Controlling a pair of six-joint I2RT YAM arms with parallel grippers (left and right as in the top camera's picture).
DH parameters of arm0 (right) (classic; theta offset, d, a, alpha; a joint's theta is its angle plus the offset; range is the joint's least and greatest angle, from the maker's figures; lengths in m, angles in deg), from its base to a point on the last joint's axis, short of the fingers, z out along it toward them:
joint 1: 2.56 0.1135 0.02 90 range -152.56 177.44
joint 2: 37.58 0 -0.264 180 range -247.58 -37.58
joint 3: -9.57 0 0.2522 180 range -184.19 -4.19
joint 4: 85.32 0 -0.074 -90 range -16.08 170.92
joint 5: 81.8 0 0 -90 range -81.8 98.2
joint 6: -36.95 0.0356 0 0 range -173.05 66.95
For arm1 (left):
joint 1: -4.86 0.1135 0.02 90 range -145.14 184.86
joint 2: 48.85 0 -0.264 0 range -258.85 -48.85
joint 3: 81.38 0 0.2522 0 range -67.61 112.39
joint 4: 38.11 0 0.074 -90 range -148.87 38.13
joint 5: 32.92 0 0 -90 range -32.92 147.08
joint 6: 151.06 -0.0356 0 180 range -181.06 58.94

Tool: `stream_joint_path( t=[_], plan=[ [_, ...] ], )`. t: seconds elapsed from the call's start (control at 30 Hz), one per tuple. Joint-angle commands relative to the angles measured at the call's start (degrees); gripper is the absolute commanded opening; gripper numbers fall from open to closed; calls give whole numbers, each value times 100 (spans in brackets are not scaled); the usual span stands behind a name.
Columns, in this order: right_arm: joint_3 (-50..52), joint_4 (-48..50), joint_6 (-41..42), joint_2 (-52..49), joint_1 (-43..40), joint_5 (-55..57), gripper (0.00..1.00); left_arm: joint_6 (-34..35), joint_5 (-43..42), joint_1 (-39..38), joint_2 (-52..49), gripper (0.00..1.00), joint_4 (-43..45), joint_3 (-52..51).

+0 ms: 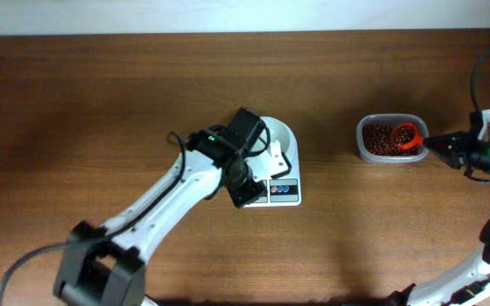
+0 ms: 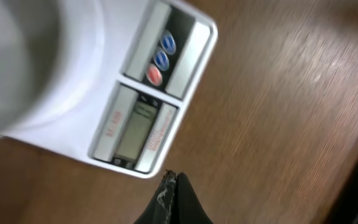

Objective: Scoop item into bowl and weigh 50g on scale
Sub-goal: 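Move the left gripper down to the white bowl on the scale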

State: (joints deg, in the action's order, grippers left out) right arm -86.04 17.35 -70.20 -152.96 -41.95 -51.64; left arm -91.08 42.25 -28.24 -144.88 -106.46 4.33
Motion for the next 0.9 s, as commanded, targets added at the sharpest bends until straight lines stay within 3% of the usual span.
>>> stream_joint_path(
  t=[0.0,0.13,0.27,0.4,0.87],
  plan=[
    [20,13,-105,-28,-39,-52,4,-87,-304,7,-308,0,57,-151],
    [20,11,-105,-28,-39,-50,4,81,-328,-118,-420,0,289,-164],
    [20,13,-105,-28,-39,-52,4,79,337,-501,-610,0,634,-168],
    [20,13,-105,-28,-39,-52,4,76,415,-741,-627,0,765,-153],
    [20,13,-105,-28,-39,-52,4,-72,1003,-802,-1200,0,1644,-179]
  ],
)
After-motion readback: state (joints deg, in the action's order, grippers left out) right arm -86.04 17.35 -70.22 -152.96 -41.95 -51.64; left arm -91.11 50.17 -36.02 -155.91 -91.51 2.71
